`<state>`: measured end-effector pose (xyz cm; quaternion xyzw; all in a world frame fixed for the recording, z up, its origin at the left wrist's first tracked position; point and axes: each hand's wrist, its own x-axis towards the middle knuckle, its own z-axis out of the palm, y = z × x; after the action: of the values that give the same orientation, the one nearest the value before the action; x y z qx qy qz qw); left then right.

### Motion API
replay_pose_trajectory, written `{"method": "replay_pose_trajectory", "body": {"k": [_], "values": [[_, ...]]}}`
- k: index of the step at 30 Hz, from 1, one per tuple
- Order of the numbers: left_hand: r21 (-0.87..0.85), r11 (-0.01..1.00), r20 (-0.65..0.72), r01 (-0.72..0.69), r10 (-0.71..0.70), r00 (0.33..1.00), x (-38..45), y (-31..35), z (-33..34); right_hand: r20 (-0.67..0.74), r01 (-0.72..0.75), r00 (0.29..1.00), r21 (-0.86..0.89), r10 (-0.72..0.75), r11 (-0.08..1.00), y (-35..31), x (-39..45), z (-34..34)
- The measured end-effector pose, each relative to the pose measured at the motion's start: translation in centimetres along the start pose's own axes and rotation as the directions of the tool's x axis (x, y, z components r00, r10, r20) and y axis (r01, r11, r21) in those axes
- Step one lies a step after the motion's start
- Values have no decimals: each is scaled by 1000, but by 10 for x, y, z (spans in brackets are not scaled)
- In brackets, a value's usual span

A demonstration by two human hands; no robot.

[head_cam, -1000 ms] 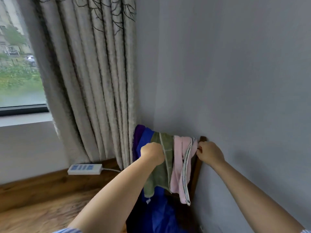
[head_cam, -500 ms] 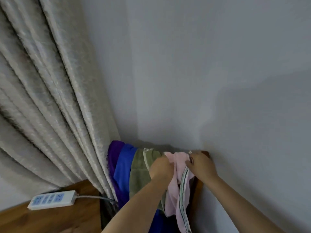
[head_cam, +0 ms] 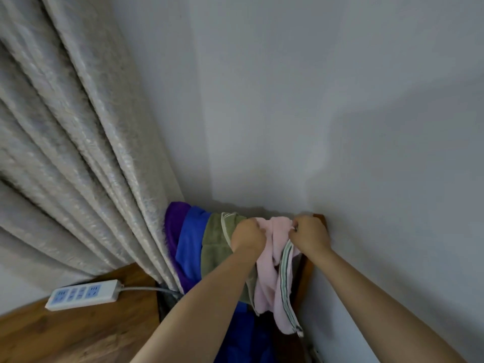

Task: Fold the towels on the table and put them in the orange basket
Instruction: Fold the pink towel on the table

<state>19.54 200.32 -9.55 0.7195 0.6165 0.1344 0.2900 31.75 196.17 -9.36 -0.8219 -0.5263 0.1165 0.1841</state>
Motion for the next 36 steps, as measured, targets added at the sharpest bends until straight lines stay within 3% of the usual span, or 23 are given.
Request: {"method": "replay_pose_trajectory", "body": {"k": [5,13,20,27,33,36], "values": [[-130,989,-100,-67,54,994,-14,11,-27,-165,16,986,215,20,976,-13,-10,-23],[-348,886,-369,-305,170,914,-85,-3,-114,-510,318,853,340,-110,885,-81,-80,-82],[-385,823,-532,-417,172,829,-206,-77,-201,-585,561,758,356,-290,748,-163,-205,-84],[-323,888,-612,-327,68,788,-313,-189,-250,-429,647,760,432,-488,628,-227,-309,-37],[-324,946,-591,4,-206,780,-379,-305,-251,-165,498,852,546,-497,673,-259,-349,43],[-329,923,-583,202,-366,725,-413,-369,-234,6,350,899,589,-438,728,-254,-369,101]]}}
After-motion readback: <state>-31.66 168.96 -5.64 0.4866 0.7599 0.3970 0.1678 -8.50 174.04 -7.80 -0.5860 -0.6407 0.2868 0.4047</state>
